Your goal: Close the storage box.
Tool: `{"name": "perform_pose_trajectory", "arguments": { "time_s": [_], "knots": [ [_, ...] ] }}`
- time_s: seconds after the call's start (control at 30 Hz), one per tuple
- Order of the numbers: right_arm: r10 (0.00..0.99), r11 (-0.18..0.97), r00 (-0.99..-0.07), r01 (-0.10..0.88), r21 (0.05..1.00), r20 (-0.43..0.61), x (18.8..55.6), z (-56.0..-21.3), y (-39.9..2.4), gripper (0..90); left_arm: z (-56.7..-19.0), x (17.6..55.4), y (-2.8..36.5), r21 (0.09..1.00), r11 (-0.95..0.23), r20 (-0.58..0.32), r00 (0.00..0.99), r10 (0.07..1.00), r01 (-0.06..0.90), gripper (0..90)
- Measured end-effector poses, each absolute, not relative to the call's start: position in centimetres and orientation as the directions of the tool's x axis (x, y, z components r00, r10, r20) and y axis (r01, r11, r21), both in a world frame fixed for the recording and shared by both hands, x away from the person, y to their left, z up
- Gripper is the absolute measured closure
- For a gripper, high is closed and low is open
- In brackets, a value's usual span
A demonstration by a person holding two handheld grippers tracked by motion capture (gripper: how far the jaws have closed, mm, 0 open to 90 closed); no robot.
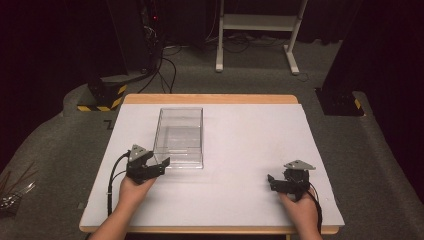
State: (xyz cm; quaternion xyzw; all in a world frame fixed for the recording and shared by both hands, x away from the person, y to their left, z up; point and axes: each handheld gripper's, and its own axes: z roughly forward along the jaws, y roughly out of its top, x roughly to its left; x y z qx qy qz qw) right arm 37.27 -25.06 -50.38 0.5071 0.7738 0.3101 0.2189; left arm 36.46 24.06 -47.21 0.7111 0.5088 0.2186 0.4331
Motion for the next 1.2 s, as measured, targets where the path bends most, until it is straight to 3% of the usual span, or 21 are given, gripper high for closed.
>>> {"name": "perform_pose_trajectory", "arguments": {
  "time_s": [0.77, 1.03, 1.2],
  "knots": [
    [0.921, 0.294, -0.39, 0.649, 0.702, -0.025, 37.3, -50.4, -25.1, 10.6, -48.5, 32.0, 29.5, 0.808, -0.123, -0.125, 0.372, 0.92, 0.576, 22.9],
    [0.921, 0.295, -0.39, 0.648, 0.702, -0.027, 37.3, -50.4, -25.0, 10.7, -50.4, 30.4, 31.4, 0.757, -0.212, -0.037, 0.364, 0.931, 0.619, 19.6],
    [0.921, 0.293, -0.389, 0.649, 0.702, -0.025, 37.3, -50.4, -25.0, 10.7, -50.9, 30.3, 30.6, 0.735, -0.276, 0.026, 0.382, 0.924, 0.619, 16.5]
  ]
}}
